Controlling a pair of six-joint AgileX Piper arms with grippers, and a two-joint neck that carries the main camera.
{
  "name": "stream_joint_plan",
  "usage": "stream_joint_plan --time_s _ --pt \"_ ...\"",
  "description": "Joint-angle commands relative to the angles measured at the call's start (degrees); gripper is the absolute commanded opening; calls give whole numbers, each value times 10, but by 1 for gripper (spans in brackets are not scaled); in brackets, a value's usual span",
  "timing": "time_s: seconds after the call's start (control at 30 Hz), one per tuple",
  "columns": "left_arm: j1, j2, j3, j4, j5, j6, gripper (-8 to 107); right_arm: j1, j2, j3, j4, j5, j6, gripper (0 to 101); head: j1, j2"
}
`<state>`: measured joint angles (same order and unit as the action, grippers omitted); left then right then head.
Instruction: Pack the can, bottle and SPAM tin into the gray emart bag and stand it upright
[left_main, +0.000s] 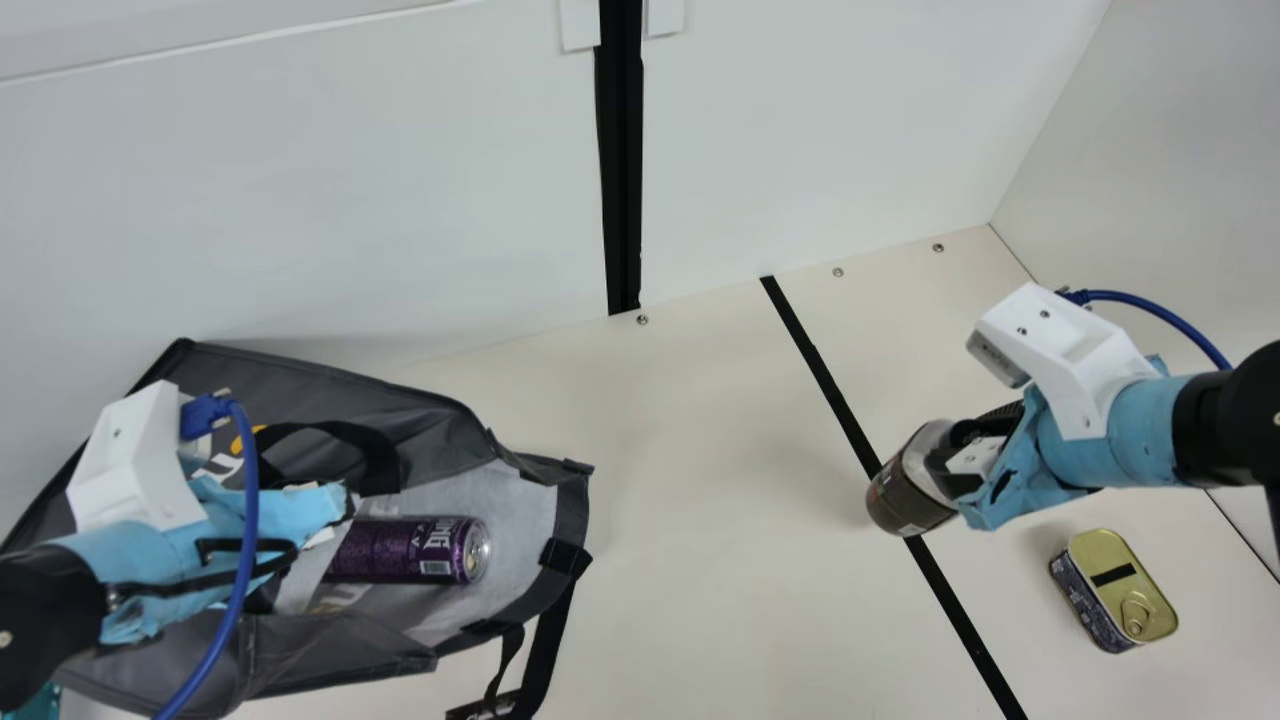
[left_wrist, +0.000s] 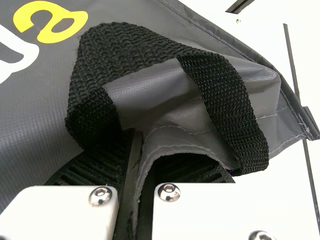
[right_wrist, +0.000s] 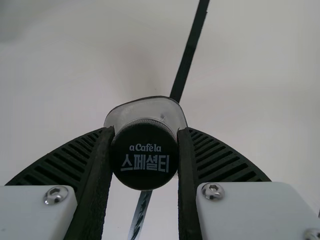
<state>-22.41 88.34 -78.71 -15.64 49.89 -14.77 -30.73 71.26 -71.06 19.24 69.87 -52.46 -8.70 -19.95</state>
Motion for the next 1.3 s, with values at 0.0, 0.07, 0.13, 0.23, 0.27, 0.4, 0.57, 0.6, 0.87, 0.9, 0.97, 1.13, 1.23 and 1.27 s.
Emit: stream_joint_plan --time_s 0.0,0.07,0.13,0.23,0.27,0.4,0.57,0.6,0.87,0.9,0.97,1.13,1.23,1.27 --pt "0 0 0 0 0 0 -8 9 -7 6 0 0 0 0 -13 0" --pt "0 0 0 0 0 0 -8 19 -14 12 0 0 0 0 -13 0" --pt "0 0 0 0 0 0 -8 30 -21 17 0 0 1 0 -13 0" --pt "0 0 0 0 0 0 -8 47 -32 25 -1 0 3 0 -13 0" --pt "0 0 0 0 0 0 -8 53 -36 28 -1 0 4 0 -13 0" --pt "0 0 0 0 0 0 -8 83 -51 37 -4 0 13 0 -13 0" --pt "0 0 0 0 0 0 -8 122 -67 49 -9 0 27 0 -13 0" --pt "0 0 0 0 0 0 -8 131 -70 51 -11 0 31 0 -13 0" --pt "0 0 0 0 0 0 -8 195 -91 66 -19 0 59 0 -13 0" --pt "0 0 0 0 0 0 -8 202 -93 68 -20 0 62 0 -13 0" --pt "0 0 0 0 0 0 -8 218 -98 72 -23 0 71 0 -13 0" --pt "0 0 0 0 0 0 -8 253 -108 84 -25 0 91 0 -13 0" --pt "0 0 0 0 0 0 -8 272 -113 90 -25 0 102 0 -13 0" --pt "0 0 0 0 0 0 -8 279 -116 93 -25 0 107 0 -13 0"
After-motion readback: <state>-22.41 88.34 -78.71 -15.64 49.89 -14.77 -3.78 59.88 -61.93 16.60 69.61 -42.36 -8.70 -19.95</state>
